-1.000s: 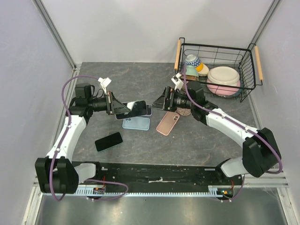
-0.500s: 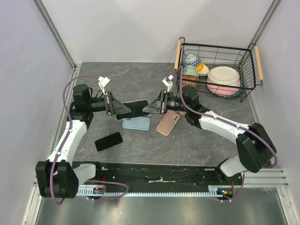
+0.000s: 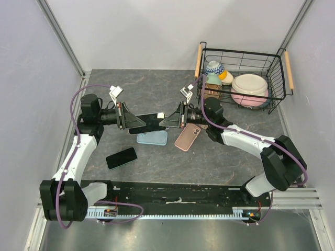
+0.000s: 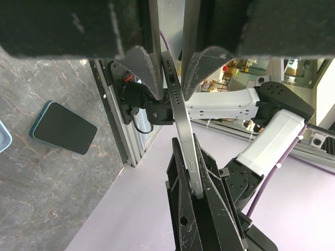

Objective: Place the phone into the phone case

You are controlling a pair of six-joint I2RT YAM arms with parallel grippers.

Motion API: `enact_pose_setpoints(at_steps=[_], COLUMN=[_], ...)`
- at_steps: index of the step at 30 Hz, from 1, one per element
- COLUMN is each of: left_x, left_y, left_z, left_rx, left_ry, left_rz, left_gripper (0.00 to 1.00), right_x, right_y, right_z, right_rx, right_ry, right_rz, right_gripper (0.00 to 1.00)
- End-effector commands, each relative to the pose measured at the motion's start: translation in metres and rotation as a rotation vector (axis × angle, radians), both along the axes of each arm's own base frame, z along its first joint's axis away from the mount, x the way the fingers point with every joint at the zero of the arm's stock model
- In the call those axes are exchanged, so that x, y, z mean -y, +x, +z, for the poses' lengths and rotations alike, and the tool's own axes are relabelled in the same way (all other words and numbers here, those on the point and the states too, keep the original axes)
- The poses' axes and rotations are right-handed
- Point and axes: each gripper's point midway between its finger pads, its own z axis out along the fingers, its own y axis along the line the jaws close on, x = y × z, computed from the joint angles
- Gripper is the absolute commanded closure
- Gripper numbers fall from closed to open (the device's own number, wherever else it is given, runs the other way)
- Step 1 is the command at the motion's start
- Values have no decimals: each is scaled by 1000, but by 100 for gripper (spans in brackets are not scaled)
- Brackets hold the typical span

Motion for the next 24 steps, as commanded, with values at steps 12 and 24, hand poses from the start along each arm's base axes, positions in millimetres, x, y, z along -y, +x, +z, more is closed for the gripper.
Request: enact_pose_setpoints(at_steps=[12,24], left_x=[4,3], left_y=[-13,1], left_z=[8,7], left_rx=[44,53], left_ry=[-16,15], left_rz=[-55,18], left_gripper=[98,59], right_x=[-6,-5], right_y=[-6,-4], right_z=[19,11], right_rx=[48,77], right_ry=[70,-5], right_rz=[37,15], right_gripper=[100,100])
